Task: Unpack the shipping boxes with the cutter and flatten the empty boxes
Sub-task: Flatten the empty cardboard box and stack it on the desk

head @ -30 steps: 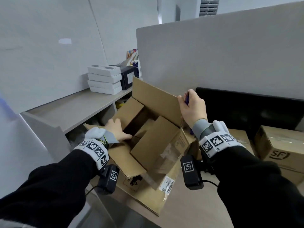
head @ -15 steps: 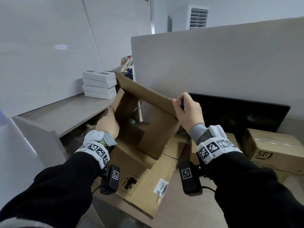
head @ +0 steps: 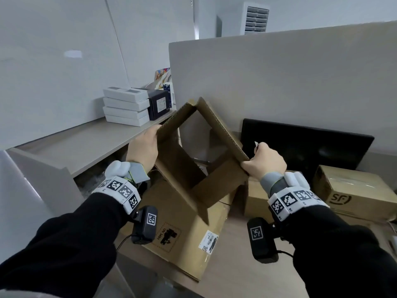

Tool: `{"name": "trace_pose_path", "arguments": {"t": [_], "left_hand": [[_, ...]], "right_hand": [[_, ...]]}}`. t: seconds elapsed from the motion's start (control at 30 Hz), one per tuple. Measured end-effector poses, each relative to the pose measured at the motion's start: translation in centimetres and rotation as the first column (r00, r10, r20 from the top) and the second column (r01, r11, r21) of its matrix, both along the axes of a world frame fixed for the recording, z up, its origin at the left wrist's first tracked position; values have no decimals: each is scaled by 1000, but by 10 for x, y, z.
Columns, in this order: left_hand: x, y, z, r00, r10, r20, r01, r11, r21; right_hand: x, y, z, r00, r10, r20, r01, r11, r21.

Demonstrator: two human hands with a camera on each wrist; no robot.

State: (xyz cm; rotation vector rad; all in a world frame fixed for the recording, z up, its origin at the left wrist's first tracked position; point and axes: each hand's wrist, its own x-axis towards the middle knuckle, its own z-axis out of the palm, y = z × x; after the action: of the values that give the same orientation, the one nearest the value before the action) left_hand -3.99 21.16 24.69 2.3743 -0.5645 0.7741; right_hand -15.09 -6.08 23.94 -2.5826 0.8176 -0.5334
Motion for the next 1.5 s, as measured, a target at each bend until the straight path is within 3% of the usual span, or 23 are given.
{"name": "trace_pose_path", "arguments": {"t": [0.07, 0.17, 0.3, 0.37, 0.43, 0.5, 0.57, 0.6, 0.67, 0.73, 0.87, 0.97, 1.03, 1.13, 1.23, 1.33, 1.43, 1.5], "left_hand": [[0, -2, 1, 997, -70, 40, 70, 997, -12], [4, -12, -4, 983, -183, 0, 183, 981, 59], [8, -24, -16, 978, -209, -19, 210, 977, 28], [8, -25, -22, 965, -97, 242, 87, 995, 52], [-1, -31, -28, 882, -42, 469, -15, 993, 117], [-17, -48, -44, 810, -295, 507, 138, 936, 324], [-32, -65, -62, 824, -503, 258, 306, 781, 544], [-36, -72, -73, 873, -482, 67, 358, 729, 583], [-38, -80, -97, 927, -251, -279, 372, 717, 590], [-35, -83, -119, 903, -85, -421, 341, 738, 583], [-24, -76, -149, 876, 13, -482, 299, 770, 564], [-25, -70, -152, 871, -151, -467, 405, 759, 509], [-33, -65, -156, 859, -275, -432, 485, 708, 514], [-43, -50, -170, 845, -266, -464, 500, 702, 507], [-37, -40, -180, 847, -256, -466, 482, 741, 468], [-27, -25, -170, 810, -281, -515, 480, 823, 304], [-14, -14, -158, 822, -224, -524, 383, 898, 217], [-3, -9, -148, 783, -196, -590, 340, 930, 141]], "right_hand": [[1, 7, -8, 995, 92, 26, -94, 991, 94], [9, 24, -11, 947, 192, 258, -249, 945, 213], [15, 33, 2, 931, 151, 331, -233, 946, 227], [16, 32, 1, 937, 138, 320, -217, 950, 224], [18, 34, -4, 941, 145, 304, -215, 954, 211], [19, 36, -8, 939, 161, 304, -226, 955, 192], [20, 39, -11, 936, 172, 308, -235, 955, 183], [21, 41, -12, 934, 174, 312, -239, 954, 183], [21, 42, -13, 929, 184, 320, -252, 949, 188], [20, 41, -12, 926, 188, 328, -261, 946, 191], [19, 38, -9, 922, 165, 350, -253, 942, 223], [20, 35, -9, 922, 134, 362, -223, 951, 215], [23, 33, -7, 918, 103, 382, -197, 957, 215], [31, 34, -1, 908, 87, 410, -190, 957, 220], [34, 41, -4, 912, 99, 399, -187, 964, 189], [39, 53, -7, 913, 112, 391, -180, 973, 142], [43, 62, -4, 915, 170, 365, -206, 976, 64], [45, 72, -5, 917, 221, 331, -240, 971, 16]]}}
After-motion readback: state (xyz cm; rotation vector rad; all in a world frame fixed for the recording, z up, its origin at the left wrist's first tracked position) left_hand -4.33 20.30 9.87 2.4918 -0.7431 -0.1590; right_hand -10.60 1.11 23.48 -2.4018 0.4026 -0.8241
